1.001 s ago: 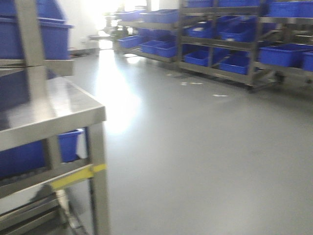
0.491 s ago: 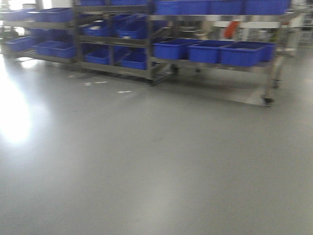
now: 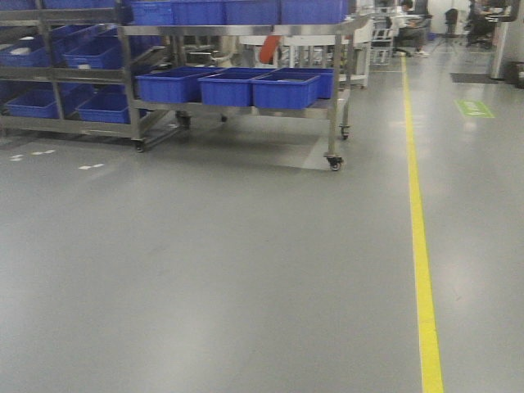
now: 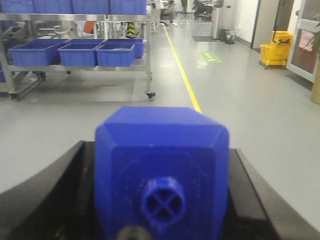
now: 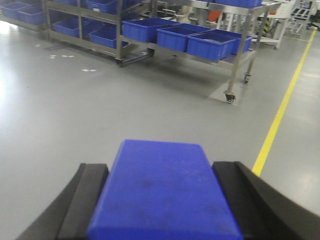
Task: Pick and sort blue part to right shelf
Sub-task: 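Turn the base away from the table while holding both parts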
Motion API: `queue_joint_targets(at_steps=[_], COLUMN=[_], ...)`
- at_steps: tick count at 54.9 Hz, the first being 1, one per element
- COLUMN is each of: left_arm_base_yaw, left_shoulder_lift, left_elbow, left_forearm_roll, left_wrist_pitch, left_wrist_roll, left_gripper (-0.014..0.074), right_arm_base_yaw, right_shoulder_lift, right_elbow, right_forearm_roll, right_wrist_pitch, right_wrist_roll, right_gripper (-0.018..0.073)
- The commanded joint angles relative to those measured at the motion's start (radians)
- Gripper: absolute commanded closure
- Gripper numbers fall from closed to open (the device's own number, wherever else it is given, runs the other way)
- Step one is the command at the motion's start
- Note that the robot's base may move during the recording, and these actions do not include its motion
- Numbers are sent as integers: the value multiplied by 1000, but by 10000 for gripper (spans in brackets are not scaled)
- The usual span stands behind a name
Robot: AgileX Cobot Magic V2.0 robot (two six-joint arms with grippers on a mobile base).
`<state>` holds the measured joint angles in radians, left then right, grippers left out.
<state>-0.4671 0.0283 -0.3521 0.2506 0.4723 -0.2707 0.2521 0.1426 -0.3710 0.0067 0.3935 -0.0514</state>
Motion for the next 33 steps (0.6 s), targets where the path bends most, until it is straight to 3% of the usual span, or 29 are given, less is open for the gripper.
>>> queue_joint_targets(at_steps=[1, 33], left_arm_base_yaw=[-5, -5], left_shoulder_lift=[12, 12], left_elbow=[-31, -31], left_forearm_roll=[8, 8], left_wrist_pitch=[-92, -92], left_wrist_roll=[-8, -8], left_gripper=[242, 242], right_arm_base_yaw=[-1, -1], right_shoulder_lift=[10, 10], right_elbow=[-29, -29], right_forearm_roll=[-7, -7], right_wrist_pitch=[-93, -93], right_wrist_roll=[-9, -9], right_gripper=[377, 377])
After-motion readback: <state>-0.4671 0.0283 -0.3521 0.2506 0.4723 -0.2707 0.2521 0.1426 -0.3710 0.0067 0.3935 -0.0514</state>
